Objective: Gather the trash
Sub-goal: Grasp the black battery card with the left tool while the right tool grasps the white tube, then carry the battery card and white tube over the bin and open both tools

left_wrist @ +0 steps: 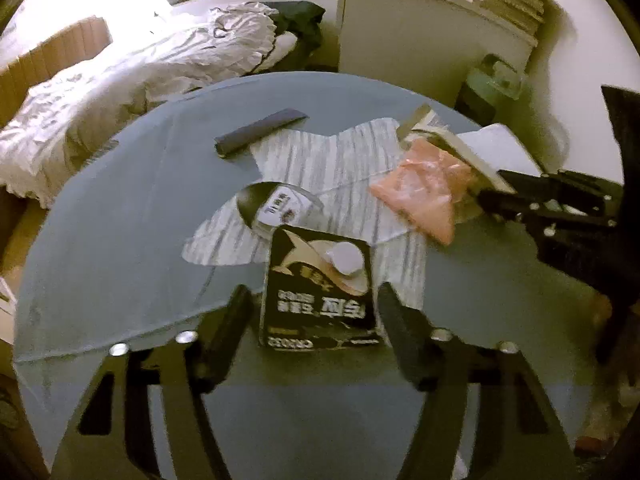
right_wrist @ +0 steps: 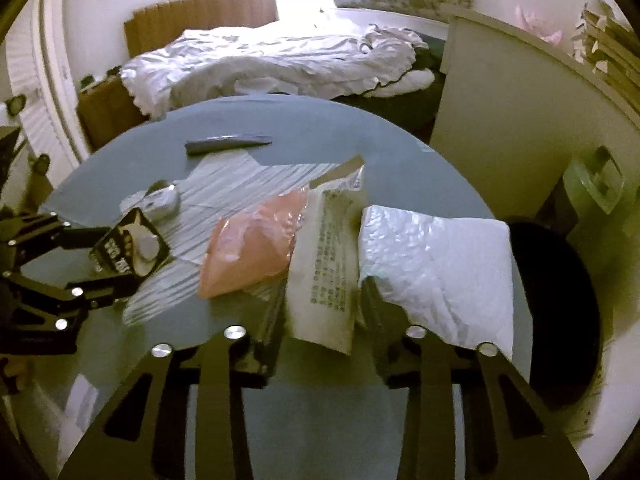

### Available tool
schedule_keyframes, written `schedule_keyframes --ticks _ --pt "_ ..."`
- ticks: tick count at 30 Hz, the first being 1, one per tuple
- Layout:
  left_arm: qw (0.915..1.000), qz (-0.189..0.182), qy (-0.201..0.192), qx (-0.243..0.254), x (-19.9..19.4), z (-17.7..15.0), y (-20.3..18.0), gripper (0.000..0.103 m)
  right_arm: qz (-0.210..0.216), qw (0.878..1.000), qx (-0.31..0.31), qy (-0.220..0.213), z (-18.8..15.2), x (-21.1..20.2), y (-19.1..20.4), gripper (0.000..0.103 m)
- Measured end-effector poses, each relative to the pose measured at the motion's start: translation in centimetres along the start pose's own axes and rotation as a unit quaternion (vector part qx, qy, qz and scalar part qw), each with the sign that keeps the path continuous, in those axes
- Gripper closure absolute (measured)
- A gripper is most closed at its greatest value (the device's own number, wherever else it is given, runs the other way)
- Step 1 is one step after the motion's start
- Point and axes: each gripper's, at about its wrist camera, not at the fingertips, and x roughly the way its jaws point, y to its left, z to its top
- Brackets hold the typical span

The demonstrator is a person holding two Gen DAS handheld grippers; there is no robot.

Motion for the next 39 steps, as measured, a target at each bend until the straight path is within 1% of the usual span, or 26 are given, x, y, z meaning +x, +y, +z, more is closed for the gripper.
schedule_keyframes --ticks 1,2,4,5,7,8,10,12,13,16,17,18,19,20,21,23,25,27,28,29,30,32,34,36,37,39 --pt "1.0 0.002 -0.003 0.0 -0.1 0.0 0.2 0.06 0.002 1.0 0.001 0.002 0.0 0.1 0.0 0.077" --pt "1.0 -0.003 -0.005 -0.004 -0.1 0.1 0.4 0.066 0.006 1.0 0.004 0.003 0.1 0.2 -0.1 0.079" --pt "0.9996 -0.013 -0.009 -0.022 -0.4 -0.1 1.2 0.072 0.028 0.999 0.019 0.001 0.2 0.0 -0.4 0.09" --pt "0.9992 -0.021 -0.013 -0.032 -0.6 -0.1 1.8 0.077 0.04 0.999 0.029 -0.002 0.3 -0.1 -0.5 0.09" --pt "0.998 -0.038 -0.023 -0.044 -1.2 -0.4 2.6 0.082 0.076 0.995 0.058 -0.005 0.4 -0.5 -1.2 0.091" --pt "0.9976 -0.044 -0.027 -0.046 -1.4 -0.5 2.7 0.082 0.105 0.991 0.079 -0.008 0.3 -0.8 -1.9 0.091" --pt "0.9966 -0.056 -0.034 -0.05 -1.9 -0.9 3.0 0.082 0.166 0.979 0.121 -0.021 0.2 -1.6 -3.1 0.091" --pt "0.9959 -0.066 -0.033 -0.052 -2.2 -1.1 2.9 0.082 0.196 0.969 0.146 -0.035 0.2 -2.5 -4.1 0.091" --pt "0.9959 -0.066 -0.032 -0.052 -2.3 -1.1 2.9 0.082 0.204 0.966 0.155 -0.042 0.1 -3.0 -4.5 0.091" --pt "0.996 -0.063 -0.025 -0.059 -2.0 -1.0 2.6 0.079 0.205 0.963 0.167 -0.057 0.0 -4.0 -5.4 0.091" --pt "0.9961 -0.063 -0.021 -0.059 -1.8 -0.9 2.4 0.072 0.202 0.963 0.168 -0.059 0.0 -4.3 -5.6 0.091" --pt "0.9963 -0.059 -0.018 -0.06 -1.7 -0.8 2.3 0.062 0.2 0.963 0.17 -0.06 -0.1 -4.5 -5.8 0.091" --pt "0.9968 -0.051 -0.016 -0.059 -1.6 -0.6 2.1 0.039 0.199 0.963 0.171 -0.061 -0.3 -4.6 -5.9 0.091" --pt "0.9973 -0.044 -0.019 -0.056 -1.5 -0.5 1.8 0.025 0.199 0.962 0.175 -0.062 -0.5 -4.8 -6.2 0.091" --pt "0.9975 -0.041 -0.023 -0.051 -1.6 -0.4 1.4 0.023 0.198 0.962 0.177 -0.062 -0.6 -4.8 -6.3 0.091" --pt "0.9987 -0.036 -0.018 -0.031 -1.3 -0.2 0.4 0.023 0.196 0.962 0.18 -0.062 -0.9 -5.0 -6.6 0.091" --pt "0.9997 -0.019 0.006 -0.012 -0.1 -0.2 -0.7 0.022 0.196 0.961 0.185 -0.063 -0.9 -4.9 -6.9 0.091" --pt "0.9999 0.002 0.011 0.009 0.3 -0.2 -1.6 0.022 0.196 0.96 0.191 -0.064 -1.0 -4.8 -7.3 0.091" --pt "0.9998 0.009 0.011 0.013 0.4 -0.1 -1.7 0.024 0.196 0.959 0.193 -0.065 -1.1 -4.8 -7.1 0.091" --pt "0.9998 0.014 0.01 0.012 0.4 -0.1 -1.7 0.037 0.196 0.959 0.195 -0.065 -1.1 -4.7 -7.3 0.091" --pt "0.9997 0.021 0.006 0.011 0.2 -0.1 -1.4 0.044 0.195 0.958 0.198 -0.066 -1.2 -4.7 -7.5 0.091" --pt "0.9999 0.012 0.004 0.011 0.0 -0.2 -0.8 0.044 0.193 0.958 0.2 -0.068 -1.4 -4.8 -7.7 0.091" --pt "0.9997 0.018 0.004 0.015 -0.3 -0.5 -0.5 0.045 0.193 0.957 0.203 -0.071 -1.6 -4.9 -7.9 0.091" --pt "1.0 0.0 -0.003 0.002 -0.7 -0.8 0.0 0.045 0.192 0.957 0.207 -0.074 -1.8 -4.9 -8.2 0.091" --pt "0.9998 -0.016 -0.013 -0.008 -1.3 -0.9 0.3 0.045 0.192 0.956 0.209 -0.076 -2.0 -4.9 -8.3 0.091" --pt "0.9993 -0.026 -0.024 -0.014 -2.0 -0.6 0.3 0.045 0.191 0.954 0.215 -0.082 -2.2 -5.0 -8.9 0.091"
